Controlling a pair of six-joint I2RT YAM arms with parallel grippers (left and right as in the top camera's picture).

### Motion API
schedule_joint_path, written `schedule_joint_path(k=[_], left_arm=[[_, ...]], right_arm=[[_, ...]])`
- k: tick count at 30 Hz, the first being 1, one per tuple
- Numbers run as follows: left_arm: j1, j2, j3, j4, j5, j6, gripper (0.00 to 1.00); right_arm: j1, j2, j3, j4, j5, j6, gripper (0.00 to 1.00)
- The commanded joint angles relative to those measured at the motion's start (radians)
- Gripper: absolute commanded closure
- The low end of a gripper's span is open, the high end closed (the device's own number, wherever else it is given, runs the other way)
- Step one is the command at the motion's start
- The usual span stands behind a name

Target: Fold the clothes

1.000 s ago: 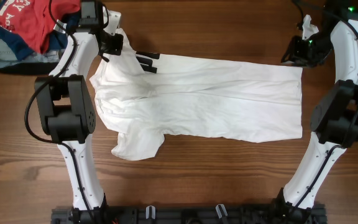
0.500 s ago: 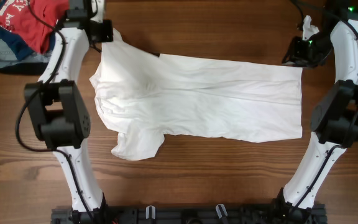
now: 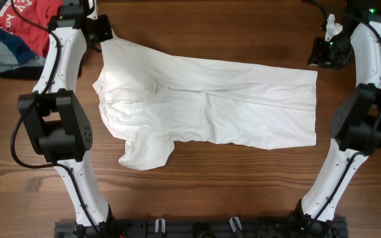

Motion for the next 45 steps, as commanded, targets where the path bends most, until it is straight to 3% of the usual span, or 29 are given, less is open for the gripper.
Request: schedule_joint_path(k=[1, 8, 12, 17, 19, 20, 37, 38, 40, 43, 44, 45], left_arm=[[0.006, -0.020, 0.014, -0.009, -0.017, -0.018, 0.96], [0.006, -0.020, 0.014, -0.018, -0.017, -0.018, 0.96], [0.006, -0.020, 0.014, -0.023, -0.017, -0.018, 0.96], [0.006, -0.020, 0.014, -0.031, -0.017, -0.018, 0.96], [0.006, -0.020, 0.014, -0.031, -0.017, -0.018, 0.96], [0.006, -0.020, 0.014, -0.034, -0.017, -0.018, 0.96], [0.036, -0.019, 0.014, 0.107, -0.017, -0.092, 0.96], [0.031, -0.019, 0.014, 0.124, -0.017, -0.092, 0.92], [0.021, -0.019, 0.014, 0.138, -0.017, -0.092, 0.67], [0.014, -0.019, 0.014, 0.138, -0.017, -0.092, 0.39], [0.014, -0.019, 0.014, 0.136, -0.017, -0.092, 0.22], [0.014, -0.019, 0.014, 0.135, -0.017, -0.092, 0.12]], right_arm=[[-0.016, 0.059, -0.003, 0.012, 0.041, 0.027, 0.59], [-0.017, 0.122, -0.003, 0.032, 0.040, 0.025, 0.48], [-0.017, 0.150, -0.003, 0.046, 0.036, 0.026, 0.47], [-0.017, 0.159, -0.003, 0.043, 0.036, 0.026, 0.62], [-0.017, 0.159, -0.003, 0.051, 0.036, 0.028, 0.79], [-0.017, 0.159, -0.003, 0.060, 0.036, 0.031, 0.96], [-0.062, 0.159, -0.002, 0.338, 0.032, 0.035, 0.96], [-0.062, 0.159, -0.002, 0.358, 0.014, 0.020, 0.96], [-0.062, 0.159, -0.002, 0.391, -0.002, 0.021, 0.91], [-0.062, 0.159, -0.002, 0.425, -0.032, 0.023, 0.70], [-0.062, 0.159, -0.002, 0.431, -0.032, 0.023, 0.59], [-0.062, 0.159, -0.002, 0.434, -0.031, 0.023, 0.46]])
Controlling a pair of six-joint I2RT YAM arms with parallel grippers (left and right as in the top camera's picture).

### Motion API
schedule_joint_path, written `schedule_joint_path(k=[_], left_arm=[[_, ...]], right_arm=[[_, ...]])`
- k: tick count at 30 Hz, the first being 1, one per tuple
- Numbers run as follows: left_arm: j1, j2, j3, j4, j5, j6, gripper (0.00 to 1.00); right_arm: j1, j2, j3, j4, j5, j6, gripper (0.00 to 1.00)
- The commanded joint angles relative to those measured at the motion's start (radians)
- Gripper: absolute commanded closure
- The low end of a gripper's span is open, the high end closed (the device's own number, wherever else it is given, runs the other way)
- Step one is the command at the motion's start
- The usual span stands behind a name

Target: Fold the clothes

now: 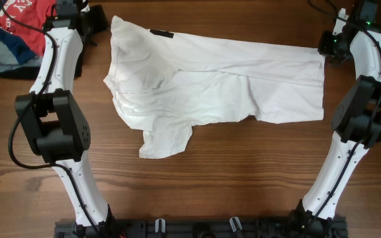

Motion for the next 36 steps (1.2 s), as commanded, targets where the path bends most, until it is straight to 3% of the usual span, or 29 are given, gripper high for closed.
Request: schedule_joint_path(k=[1, 2, 7, 9, 14, 17, 22, 26, 32, 36], left_arm=[[-0.006, -0.019, 0.014, -0.004, -0.013, -0.002, 0.02], [-0.006, -0.019, 0.014, -0.014, -0.013, -0.001, 0.00], [-0.005, -0.050, 0.015, -0.101, -0.010, 0.002, 0.00], [-0.006, -0.117, 0.015, -0.185, 0.007, 0.002, 0.00], [-0.006, -0.288, 0.015, -0.366, 0.196, 0.002, 0.00], [-0.006, -0.375, 0.015, -0.497, 0.259, 0.000, 0.00], [-0.034, -0.439, 0.014, -0.784, 0.240, -0.059, 0.00], [-0.114, -0.436, -0.024, -0.944, 0.080, -0.257, 0.00], [-0.233, -0.440, -0.238, -0.945, 0.052, -0.495, 0.00], [-0.269, -0.459, -0.494, -0.826, 0.039, -0.649, 0.01]], right_arm=[[-0.003, 0.020, -0.001, 0.008, -0.029, -0.001, 0.37], [-0.004, 0.018, 0.006, -0.006, -0.029, -0.002, 0.28], [-0.004, -0.044, 0.060, -0.096, -0.030, -0.003, 0.14], [-0.004, -0.145, 0.087, -0.172, -0.106, -0.002, 0.00], [-0.004, -0.370, 0.093, -0.325, -0.372, 0.001, 0.00], [-0.004, -0.489, 0.093, -0.473, -0.411, -0.047, 0.00], [-0.004, -0.601, 0.092, -0.709, -0.250, 0.091, 0.01], [-0.002, -0.627, 0.079, -0.820, -0.069, 0.282, 0.10], [0.004, -0.658, -0.079, -0.819, -0.061, 0.321, 0.08], [0.004, -0.658, -0.192, -0.764, -0.040, 0.329, 0.08]])
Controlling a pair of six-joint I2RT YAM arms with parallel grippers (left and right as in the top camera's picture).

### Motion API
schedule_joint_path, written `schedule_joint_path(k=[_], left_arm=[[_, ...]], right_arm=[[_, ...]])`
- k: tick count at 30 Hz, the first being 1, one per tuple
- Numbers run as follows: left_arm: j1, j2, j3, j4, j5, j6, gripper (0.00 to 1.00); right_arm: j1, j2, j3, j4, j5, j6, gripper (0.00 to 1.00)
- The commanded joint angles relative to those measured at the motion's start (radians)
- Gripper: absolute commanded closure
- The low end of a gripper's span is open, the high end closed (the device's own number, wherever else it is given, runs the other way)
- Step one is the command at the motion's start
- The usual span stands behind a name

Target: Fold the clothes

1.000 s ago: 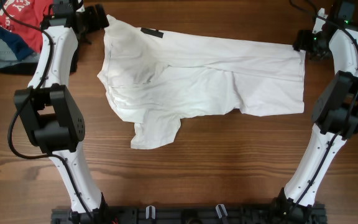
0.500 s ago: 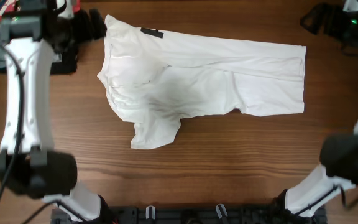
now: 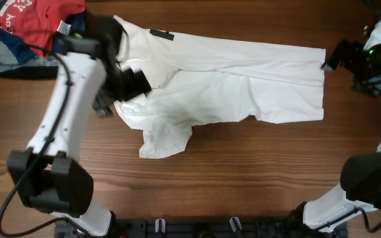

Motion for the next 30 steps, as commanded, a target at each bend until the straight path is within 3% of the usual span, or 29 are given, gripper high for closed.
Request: schedule_joint_path(k=[1, 10, 18, 20, 23, 25, 26, 30], left_arm=[[-0.018, -0.033, -0.244, 0.114, -0.036, -0.219, 0.01], [-0.019, -0.127, -0.743, 0.605, 0.158, -0.242, 0.10], [-0.032, -0.127, -0.798, 0.636, 0.205, -0.242, 0.16], [-0.043, -0.127, -0.798, 0.640, 0.205, -0.242, 0.26], [-0.045, -0.127, -0.797, 0.647, 0.205, -0.242, 0.57], [-0.042, -0.127, -0.797, 0.651, 0.205, -0.242, 0.87], [-0.042, -0.127, -0.793, 0.650, 0.205, -0.241, 0.96], [-0.041, -0.168, -0.715, 0.577, 0.192, -0.186, 0.96]], right_arm=[[0.006, -0.023, -0.082, 0.052, 0.041, 0.046, 0.08], [0.031, -0.023, -0.108, 0.119, 0.037, 0.046, 0.08], [0.052, -0.023, -0.108, 0.136, 0.037, 0.046, 0.08], [0.052, -0.023, -0.108, 0.142, 0.037, 0.046, 0.07], [0.052, -0.023, -0.108, 0.144, 0.037, 0.046, 0.08], [0.052, -0.023, -0.109, 0.141, 0.046, 0.046, 0.08], [0.052, -0.020, -0.109, 0.134, 0.065, 0.056, 0.09], [0.052, -0.018, -0.131, 0.103, 0.087, 0.113, 0.09]])
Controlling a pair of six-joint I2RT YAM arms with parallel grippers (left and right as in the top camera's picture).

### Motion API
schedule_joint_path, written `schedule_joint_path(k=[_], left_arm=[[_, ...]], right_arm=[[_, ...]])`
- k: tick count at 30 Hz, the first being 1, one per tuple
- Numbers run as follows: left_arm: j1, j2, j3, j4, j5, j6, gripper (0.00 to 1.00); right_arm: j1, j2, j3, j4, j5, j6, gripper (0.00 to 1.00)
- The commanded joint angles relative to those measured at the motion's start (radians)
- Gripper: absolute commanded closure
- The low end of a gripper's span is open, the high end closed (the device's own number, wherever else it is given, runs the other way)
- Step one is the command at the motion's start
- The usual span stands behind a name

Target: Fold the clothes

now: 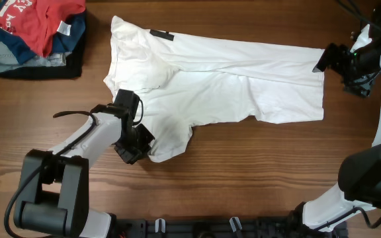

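A white T-shirt (243, 73) lies spread flat across the table, its black neck label (162, 33) at the far left. One sleeve (170, 139) sticks out toward the table's front. My left gripper (136, 147) sits low at that sleeve's left edge, touching the cloth, with its fingers hidden under the wrist. At the shirt's right hem, near the far corner, my right gripper (321, 63) points at the edge, and its jaws look parted with no cloth between them.
A pile of clothes (32, 30), red on top of blue, grey and black, sits at the far left corner. Bare wooden table (256, 172) runs along the front and right of the shirt.
My left arm has moved from over the shirt's upper left part down to the sleeve's left edge. The right gripper has come slightly closer to the hem. The shirt itself lies as before.
At first both grippers were at the shirt's far corners, with the shirt lying lower on the table. Then the shirt lay shifted toward the far right, flatter. After that the left arm was over the shirt's left part and the right gripper stood off the hem. Now the left is at the sleeve.
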Motion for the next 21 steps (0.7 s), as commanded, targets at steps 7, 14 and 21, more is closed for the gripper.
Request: schedule_joint_path(k=[7, 14, 21], left_arm=[[0.025, -0.269, 0.249, -0.172, -0.219, 0.068, 0.96], [0.042, -0.327, 0.249, -0.150, -0.241, 0.068, 0.96], [0.042, -0.327, 0.249, -0.113, -0.241, 0.072, 0.96]], right_arm=[[0.001, -0.018, -0.204, -0.017, 0.091, 0.193, 0.10], [0.001, -0.018, -0.460, 0.167, 0.089, 0.220, 0.13], [0.001, -0.018, -0.640, 0.363, 0.101, 0.246, 0.34]])
